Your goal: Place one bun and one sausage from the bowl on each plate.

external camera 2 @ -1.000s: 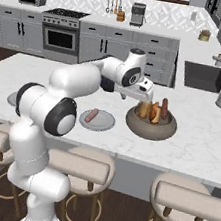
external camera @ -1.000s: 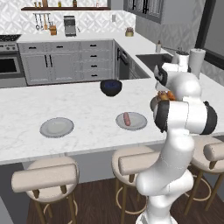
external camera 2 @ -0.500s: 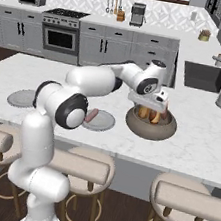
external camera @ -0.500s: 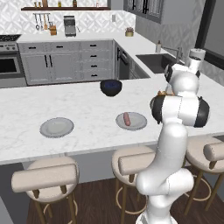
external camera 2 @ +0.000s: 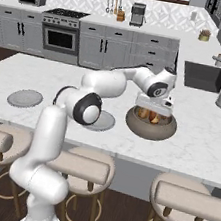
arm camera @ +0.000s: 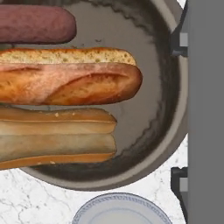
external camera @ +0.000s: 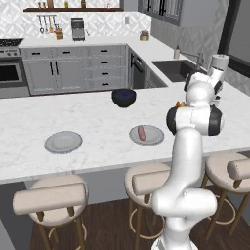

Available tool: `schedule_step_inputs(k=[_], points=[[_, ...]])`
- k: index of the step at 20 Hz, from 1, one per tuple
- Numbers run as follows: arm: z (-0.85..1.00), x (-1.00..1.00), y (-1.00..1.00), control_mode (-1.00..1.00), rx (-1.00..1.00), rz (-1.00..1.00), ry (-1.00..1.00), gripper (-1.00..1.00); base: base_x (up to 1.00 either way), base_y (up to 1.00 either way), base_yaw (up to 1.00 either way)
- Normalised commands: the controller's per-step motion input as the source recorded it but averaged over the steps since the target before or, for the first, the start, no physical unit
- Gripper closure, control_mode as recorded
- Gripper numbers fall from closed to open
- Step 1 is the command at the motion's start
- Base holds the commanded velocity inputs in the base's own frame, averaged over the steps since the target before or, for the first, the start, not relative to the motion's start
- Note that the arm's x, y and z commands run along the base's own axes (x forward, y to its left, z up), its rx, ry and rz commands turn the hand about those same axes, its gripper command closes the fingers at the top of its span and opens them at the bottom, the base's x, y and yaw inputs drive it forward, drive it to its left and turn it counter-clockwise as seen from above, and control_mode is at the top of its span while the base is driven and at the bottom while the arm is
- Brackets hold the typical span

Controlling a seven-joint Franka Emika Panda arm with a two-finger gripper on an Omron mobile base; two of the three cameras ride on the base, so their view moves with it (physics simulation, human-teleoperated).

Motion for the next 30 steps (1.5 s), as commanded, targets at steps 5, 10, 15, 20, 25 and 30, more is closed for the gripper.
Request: schedule_step_inputs(k=[5, 10, 15, 20, 25, 30], points=[[-0.27, 0.22, -0.04, -1.0, 0.04, 0.13, 0.07, -1.0, 0.0, 0.0, 0.0], [-0.38, 0.36, 0.06, -1.0, 0.01, 0.03, -0.04, -1.0, 0.0, 0.0, 0.0], [-0.35, 0.11, 0.01, -1.0, 0.0, -0.01, -0.18, -1.0, 0.0, 0.0, 0.0], [-0.14, 0.03, 0.09, -1.0, 0.0, -0.04, -0.13, 1.0, 0.0, 0.0, 0.0], [0.0, 0.0, 0.21, -1.0, 0.0, -0.06, -0.11, 1.0, 0.0, 0.0, 0.0], [0.0, -0.22, 0.2, -1.0, 0.0, -0.07, -0.06, 1.0, 0.0, 0.0, 0.0]])
